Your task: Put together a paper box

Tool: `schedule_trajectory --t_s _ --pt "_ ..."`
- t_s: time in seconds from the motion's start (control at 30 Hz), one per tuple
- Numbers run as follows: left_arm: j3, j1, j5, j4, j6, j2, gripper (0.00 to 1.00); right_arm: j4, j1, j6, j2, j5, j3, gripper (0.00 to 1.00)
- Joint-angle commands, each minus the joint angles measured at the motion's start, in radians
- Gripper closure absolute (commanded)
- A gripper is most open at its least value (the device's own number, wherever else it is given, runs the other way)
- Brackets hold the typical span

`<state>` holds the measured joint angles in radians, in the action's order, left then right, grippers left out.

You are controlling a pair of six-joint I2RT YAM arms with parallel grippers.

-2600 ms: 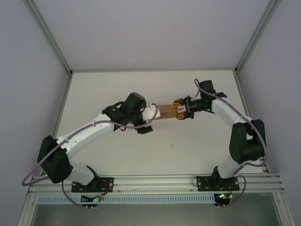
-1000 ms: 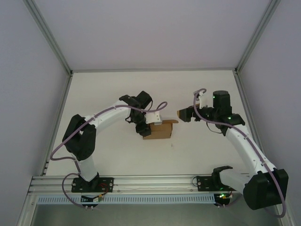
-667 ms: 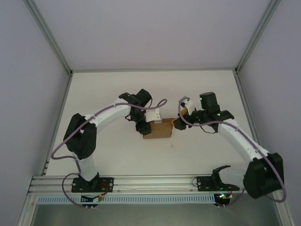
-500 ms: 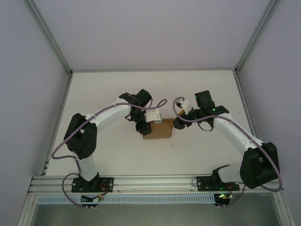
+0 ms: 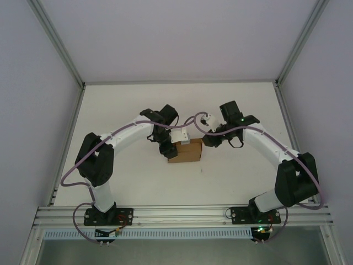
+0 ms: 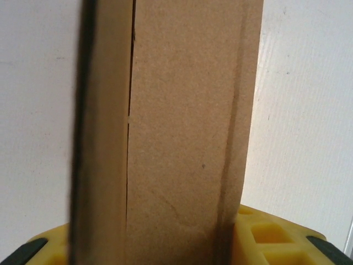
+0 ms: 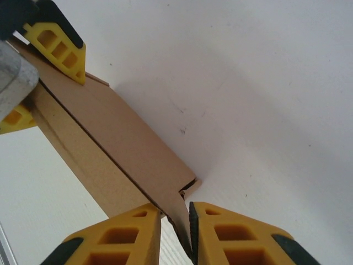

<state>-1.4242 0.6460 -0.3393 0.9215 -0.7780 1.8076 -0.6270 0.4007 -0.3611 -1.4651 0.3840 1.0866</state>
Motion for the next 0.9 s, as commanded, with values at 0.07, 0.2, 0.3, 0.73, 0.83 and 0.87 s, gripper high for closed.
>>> schedule_trajectory --t_s 0.07,0.2,0.3,0.73,0.83,0.87 --pt "-0.004 -0.006 0.002 -0.002 0.016 0.007 0.68 -0.051 0.010 0.007 0.023 -0.014 0.007 0.92" --pt "-0.001 -0.006 0.004 -0.033 0.046 0.007 0.68 0.035 0.055 0.129 0.042 -0.061 -0.017 1.00" --pt "0.010 -0.006 0.012 -0.069 0.083 0.003 0.68 0.137 0.133 0.324 0.072 -0.152 -0.044 1.00" --pt "0.063 -0.006 0.027 -0.157 0.136 -0.010 0.68 0.310 0.313 0.974 0.155 -0.540 -0.156 1.00" --pt "0.068 -0.005 0.031 -0.161 0.141 -0.013 0.68 0.263 0.314 1.009 0.152 -0.571 -0.141 1.00" --pt "0.068 -0.006 0.030 -0.163 0.141 -0.013 0.68 0.242 0.313 1.020 0.151 -0.581 -0.132 1.00"
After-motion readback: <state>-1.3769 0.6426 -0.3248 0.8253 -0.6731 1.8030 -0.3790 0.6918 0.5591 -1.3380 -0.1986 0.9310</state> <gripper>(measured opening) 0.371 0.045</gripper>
